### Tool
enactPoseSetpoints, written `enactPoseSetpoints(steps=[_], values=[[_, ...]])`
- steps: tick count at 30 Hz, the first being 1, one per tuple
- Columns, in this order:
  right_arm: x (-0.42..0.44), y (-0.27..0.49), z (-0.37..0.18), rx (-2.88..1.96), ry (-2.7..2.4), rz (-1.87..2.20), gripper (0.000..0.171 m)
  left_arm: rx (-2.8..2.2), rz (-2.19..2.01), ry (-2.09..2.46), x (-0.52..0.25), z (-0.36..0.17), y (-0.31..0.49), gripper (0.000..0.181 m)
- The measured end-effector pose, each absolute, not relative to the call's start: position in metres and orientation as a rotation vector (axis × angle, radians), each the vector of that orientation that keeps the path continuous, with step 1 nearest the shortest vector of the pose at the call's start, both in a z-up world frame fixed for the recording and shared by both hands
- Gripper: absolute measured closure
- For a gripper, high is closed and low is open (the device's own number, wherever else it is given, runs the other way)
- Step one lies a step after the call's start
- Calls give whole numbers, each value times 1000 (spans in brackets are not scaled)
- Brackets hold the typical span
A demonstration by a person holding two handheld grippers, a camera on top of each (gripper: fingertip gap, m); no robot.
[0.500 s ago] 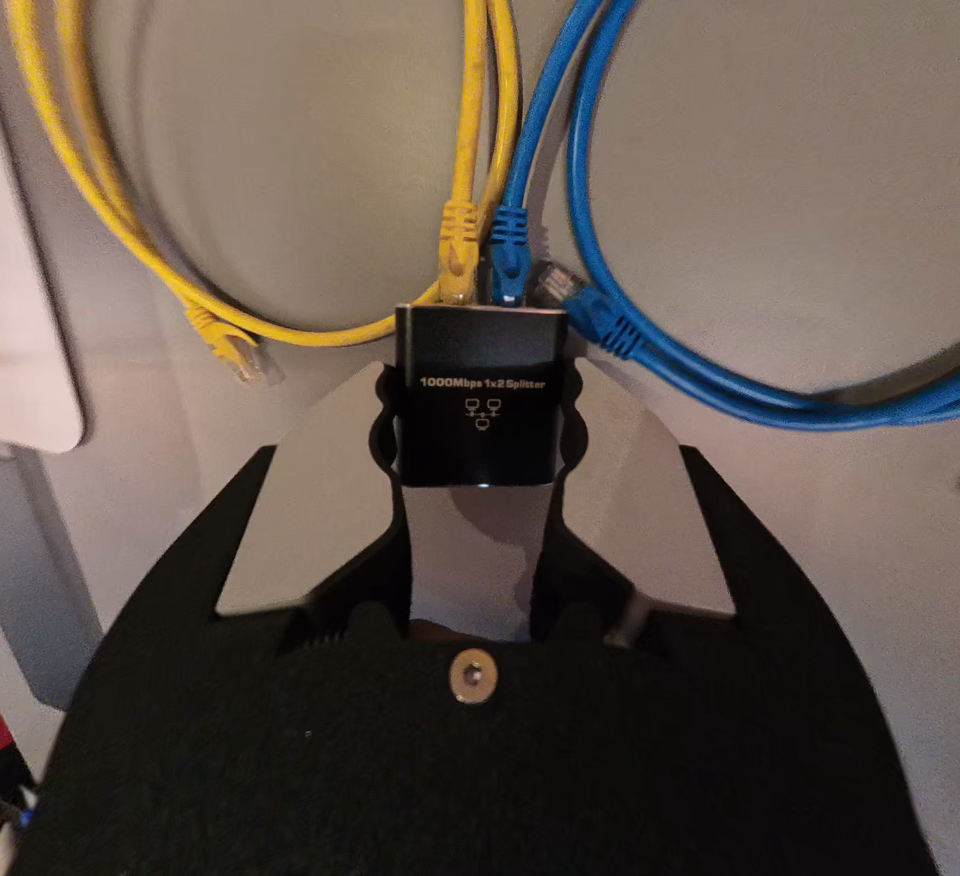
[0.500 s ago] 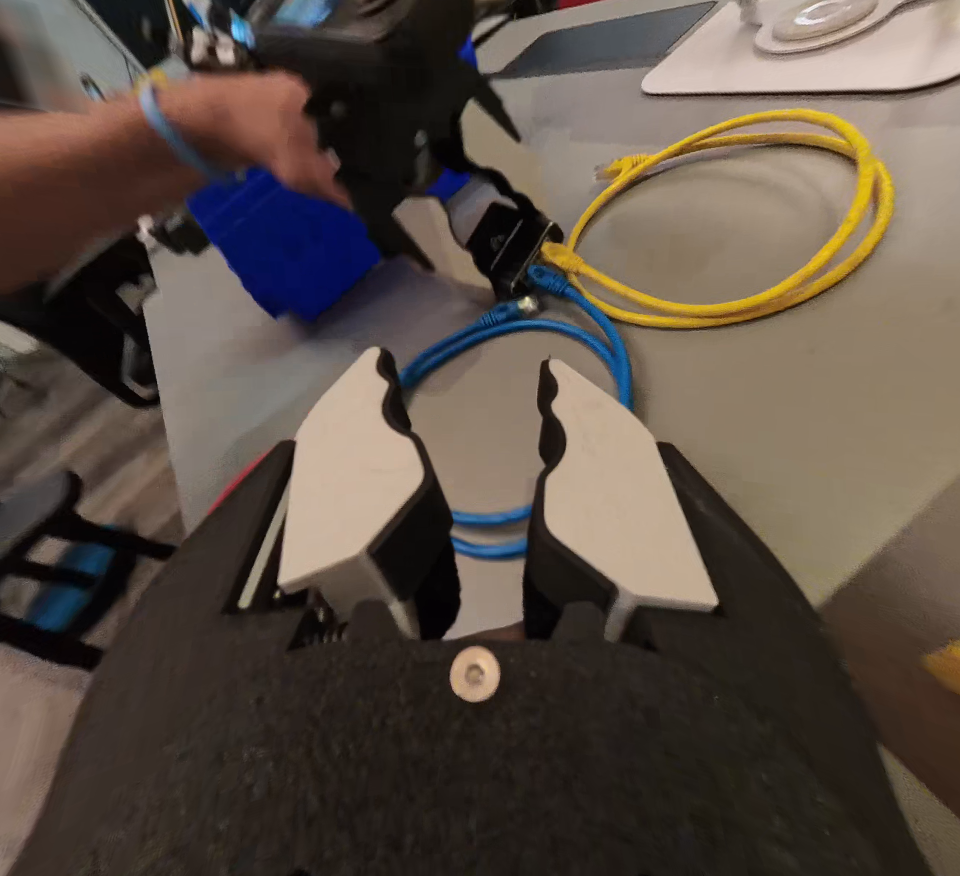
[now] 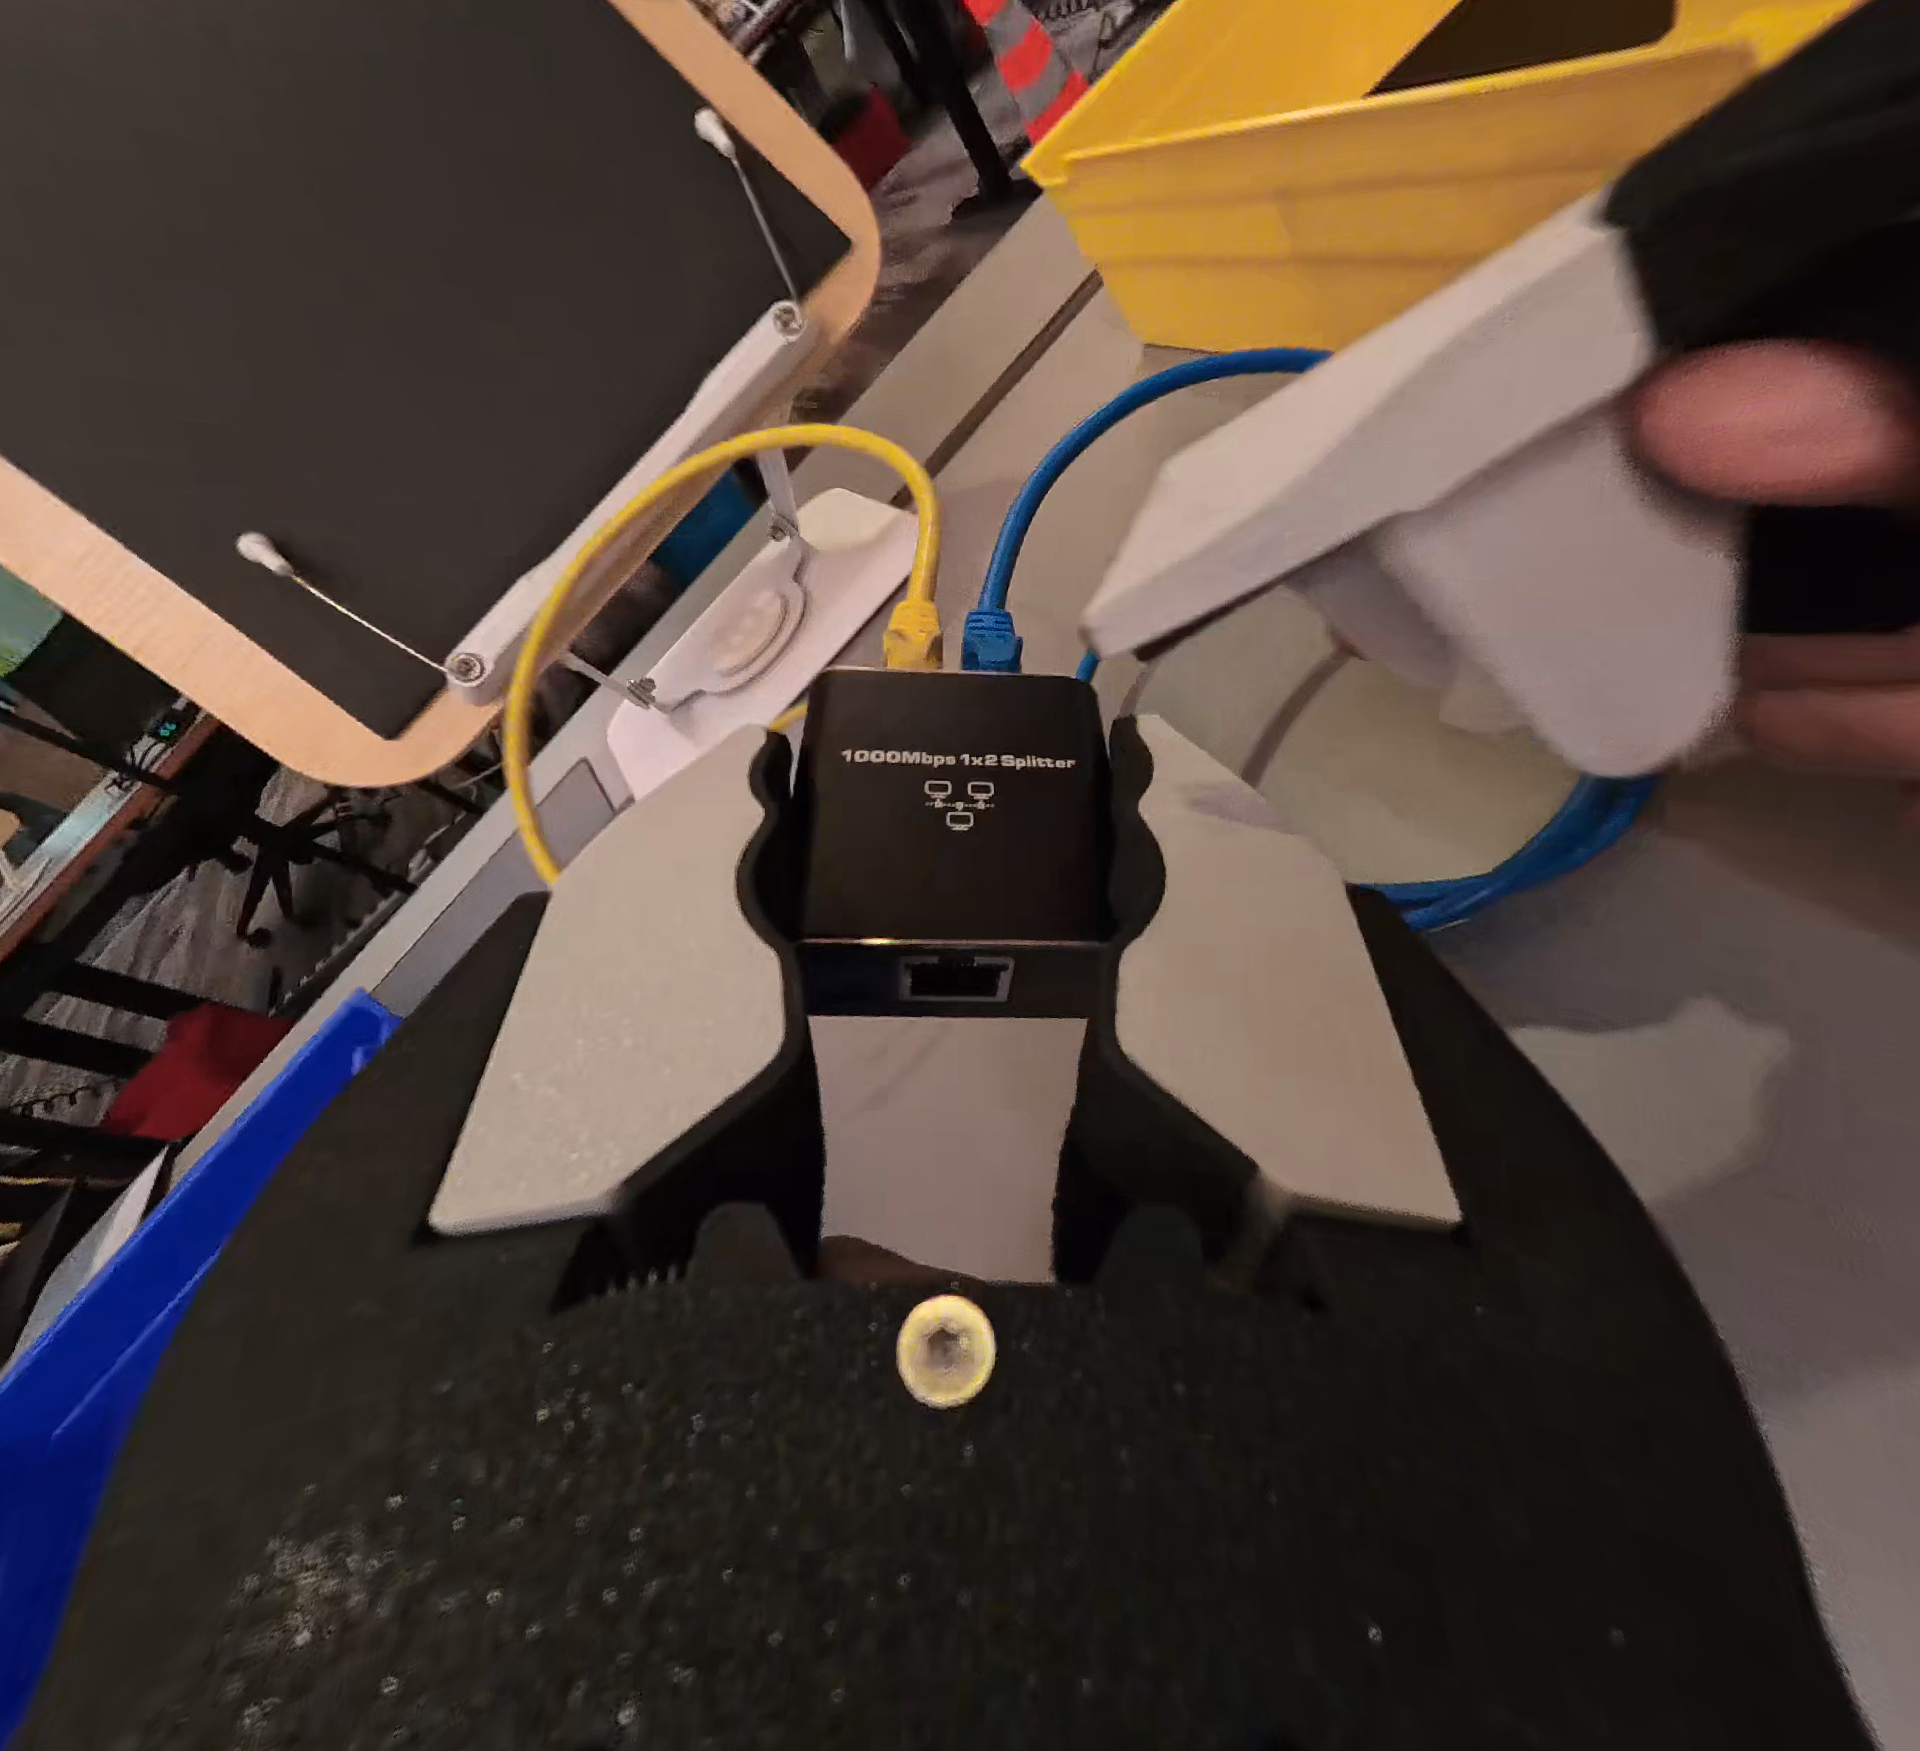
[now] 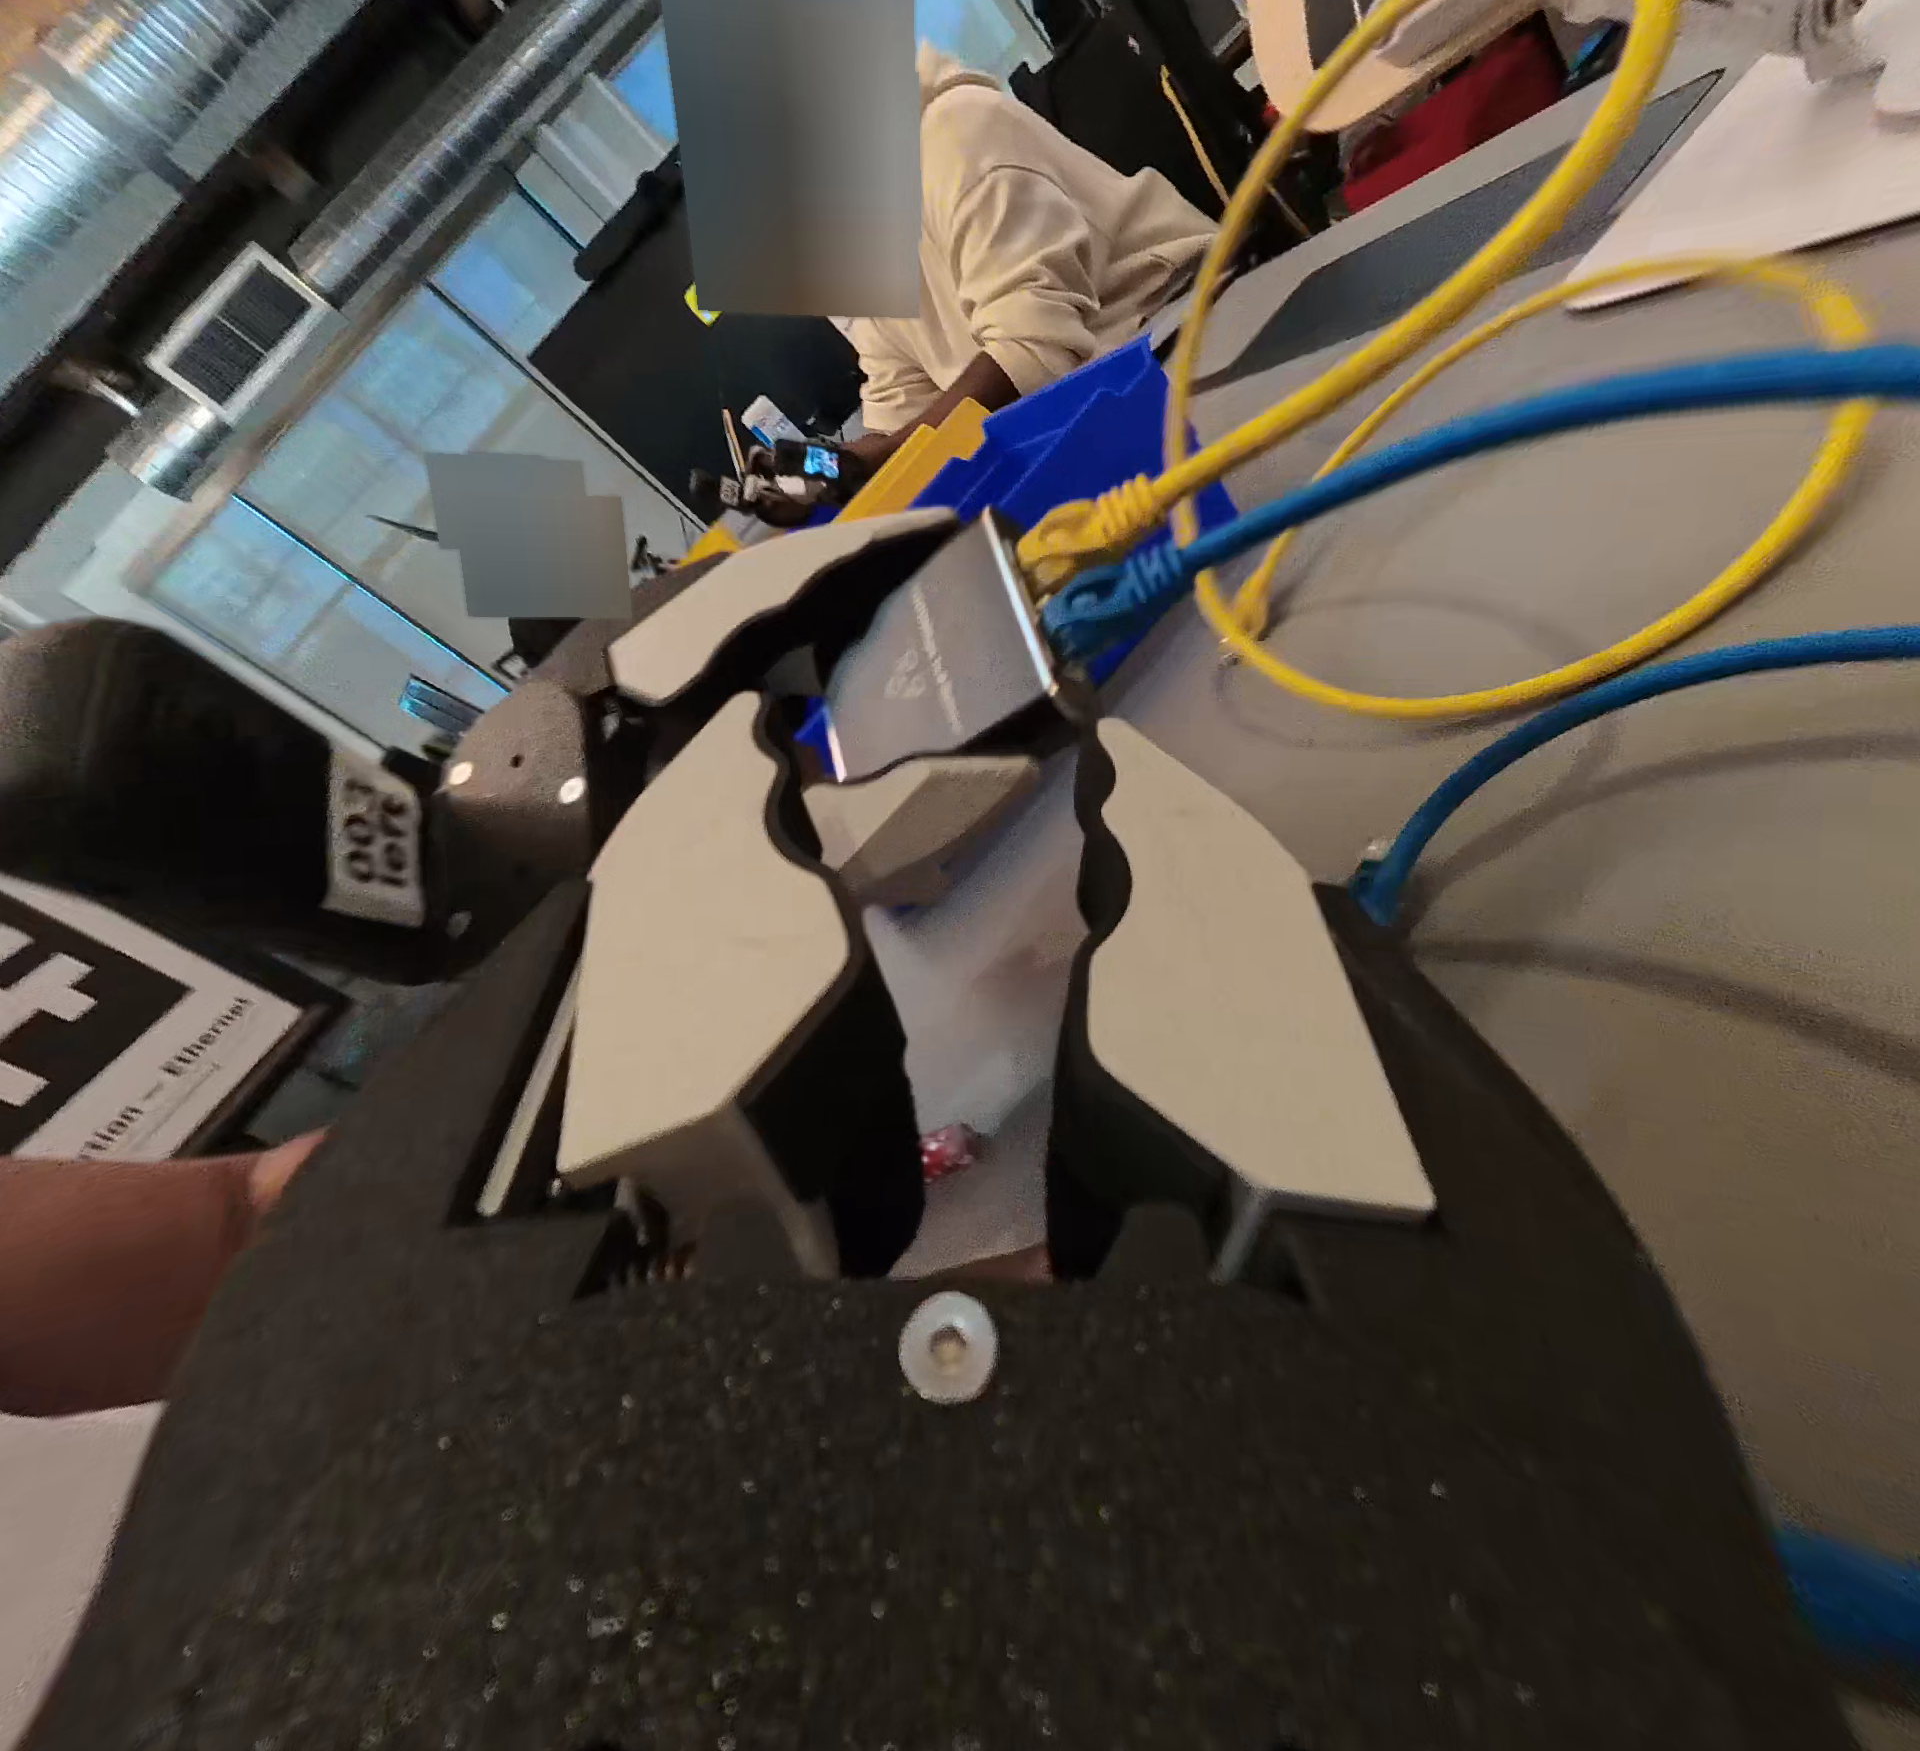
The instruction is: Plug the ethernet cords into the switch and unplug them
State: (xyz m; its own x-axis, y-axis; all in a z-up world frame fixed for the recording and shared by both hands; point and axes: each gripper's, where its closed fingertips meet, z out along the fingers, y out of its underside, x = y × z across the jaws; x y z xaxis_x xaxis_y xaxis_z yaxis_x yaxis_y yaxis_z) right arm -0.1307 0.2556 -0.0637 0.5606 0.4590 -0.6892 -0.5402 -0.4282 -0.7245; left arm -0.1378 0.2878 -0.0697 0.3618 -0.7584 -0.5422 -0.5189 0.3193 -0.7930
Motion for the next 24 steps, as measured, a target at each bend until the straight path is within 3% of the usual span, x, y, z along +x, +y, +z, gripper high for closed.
enactPoseSetpoints(steps=[7,11,12,13,15,18,21,24], values=[[-125,235,-99,-1851,-400,835,129,-1584,-465,1325,-151,-118,279,123],[-111,229,-115,-1870,-700,364,124,-1847,-800,1259,-153,-128,274,124],[-110,234,-112,-1846,-715,274,126,-1877,-890,1230,-152,-122,274,138],[-116,235,-108,-1808,-745,236,129,-1871,-996,1182,-151,-109,275,181],[-125,240,-108,-1784,-834,144,128,-1909,-1204,1200,-146,-93,267,181],[-117,244,-119,-1842,-883,43,129,-1887,-947,1262,-159,-93,282,179],[-111,228,-125,-1897,-823,169,128,-1927,-984,1362,-168,-108,254,175],[-107,218,-127,-1960,-718,270,128,-1941,-824,1466,-173,-137,236,133]])
